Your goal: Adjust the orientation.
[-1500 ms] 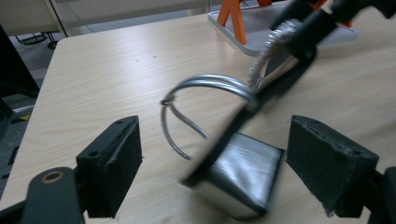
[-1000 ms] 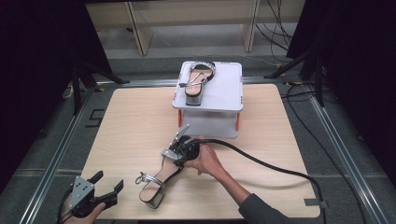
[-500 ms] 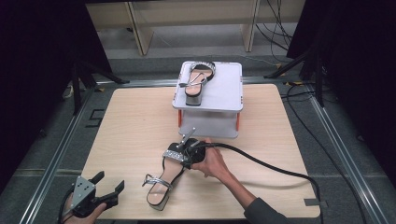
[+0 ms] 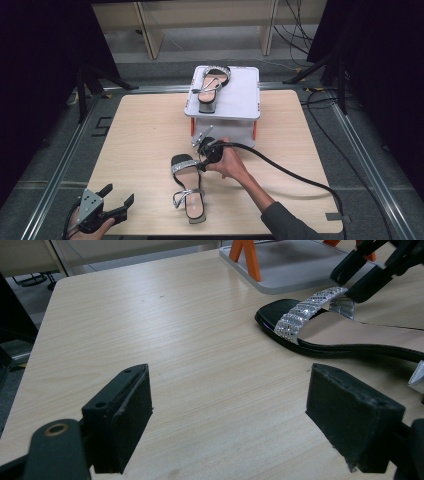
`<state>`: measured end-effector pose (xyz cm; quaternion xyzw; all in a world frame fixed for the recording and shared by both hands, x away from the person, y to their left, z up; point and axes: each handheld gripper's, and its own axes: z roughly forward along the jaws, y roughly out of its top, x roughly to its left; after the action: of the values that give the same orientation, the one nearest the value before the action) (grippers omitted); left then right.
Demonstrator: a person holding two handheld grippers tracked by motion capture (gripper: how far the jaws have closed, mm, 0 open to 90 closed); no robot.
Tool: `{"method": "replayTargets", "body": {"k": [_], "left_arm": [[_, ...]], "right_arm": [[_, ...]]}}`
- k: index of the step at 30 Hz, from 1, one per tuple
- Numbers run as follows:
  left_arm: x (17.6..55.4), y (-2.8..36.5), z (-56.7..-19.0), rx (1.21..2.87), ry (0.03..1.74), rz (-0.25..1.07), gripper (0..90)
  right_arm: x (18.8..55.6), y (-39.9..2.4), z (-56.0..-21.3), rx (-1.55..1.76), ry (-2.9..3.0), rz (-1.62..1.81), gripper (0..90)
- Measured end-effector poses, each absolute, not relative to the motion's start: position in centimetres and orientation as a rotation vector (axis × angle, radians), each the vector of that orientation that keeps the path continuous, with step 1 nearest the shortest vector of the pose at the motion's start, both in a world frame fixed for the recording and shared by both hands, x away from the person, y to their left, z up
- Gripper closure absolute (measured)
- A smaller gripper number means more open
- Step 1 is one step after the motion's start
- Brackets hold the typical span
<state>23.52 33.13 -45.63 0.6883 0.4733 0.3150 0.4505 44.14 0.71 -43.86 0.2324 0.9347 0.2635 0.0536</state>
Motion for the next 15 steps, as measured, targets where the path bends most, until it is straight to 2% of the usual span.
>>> {"method": "replayTargets", "body": {"k": [2,4,5,11,15], "left_arm": [[23.6,33.2,-45.6,1.708,1.169,0.786,17.8],[23.6,33.1,-45.6,1.708,1.168,0.773,17.8],[23.5,33.1,-45.6,1.710,1.165,0.784,17.8],[23.5,33.1,-45.5,1.700,1.163,0.778,17.8],[23.6,33.1,-45.6,1.703,1.167,0.778,17.8]], "right_arm": [[42.3,-0.5,-42.1,0.672,2.775,0.821,45.2],[41.9,-0.9,-41.8,0.643,2.738,0.854,47.3],[40.2,-2.0,-40.5,0.665,2.757,0.867,47.3],[36.9,-4.1,-39.2,0.657,2.777,0.983,47.6],[34.8,-4.6,-39.7,0.642,2.817,1.014,46.2]]}}
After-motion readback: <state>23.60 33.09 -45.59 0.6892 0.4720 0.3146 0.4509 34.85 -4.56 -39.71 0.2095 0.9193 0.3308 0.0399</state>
